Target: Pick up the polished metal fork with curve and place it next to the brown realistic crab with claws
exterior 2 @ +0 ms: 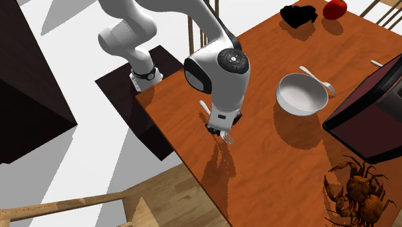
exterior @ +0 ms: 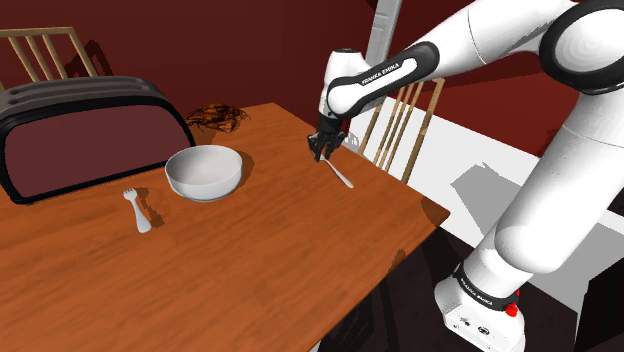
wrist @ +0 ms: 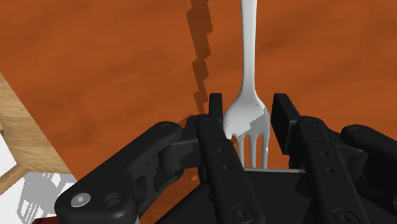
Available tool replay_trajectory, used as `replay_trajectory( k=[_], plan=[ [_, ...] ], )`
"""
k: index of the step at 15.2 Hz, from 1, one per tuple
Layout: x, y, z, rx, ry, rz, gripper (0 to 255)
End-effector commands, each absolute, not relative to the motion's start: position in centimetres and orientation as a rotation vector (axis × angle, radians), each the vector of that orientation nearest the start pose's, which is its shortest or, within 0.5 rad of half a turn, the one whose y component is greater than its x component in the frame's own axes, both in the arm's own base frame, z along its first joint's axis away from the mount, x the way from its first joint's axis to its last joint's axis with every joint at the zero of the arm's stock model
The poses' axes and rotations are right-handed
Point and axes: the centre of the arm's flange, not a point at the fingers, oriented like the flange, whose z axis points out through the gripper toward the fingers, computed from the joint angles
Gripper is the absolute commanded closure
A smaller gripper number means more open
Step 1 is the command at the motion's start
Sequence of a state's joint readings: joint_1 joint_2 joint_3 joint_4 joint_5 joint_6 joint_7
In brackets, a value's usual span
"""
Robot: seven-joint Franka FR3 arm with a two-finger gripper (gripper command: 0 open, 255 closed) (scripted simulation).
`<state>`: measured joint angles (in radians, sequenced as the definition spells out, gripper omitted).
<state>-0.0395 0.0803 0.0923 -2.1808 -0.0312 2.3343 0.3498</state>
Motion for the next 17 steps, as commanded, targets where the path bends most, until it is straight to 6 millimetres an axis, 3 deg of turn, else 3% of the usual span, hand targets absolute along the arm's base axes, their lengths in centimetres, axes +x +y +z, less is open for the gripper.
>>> replay_trajectory(
  k=[1,17],
  plan=[
    [55.1,2.8,37.0,-3.110,0.433,-0.118,255],
    [55.1,2.8,45.5,-3.110,0.433,-0.118,255]
  ],
)
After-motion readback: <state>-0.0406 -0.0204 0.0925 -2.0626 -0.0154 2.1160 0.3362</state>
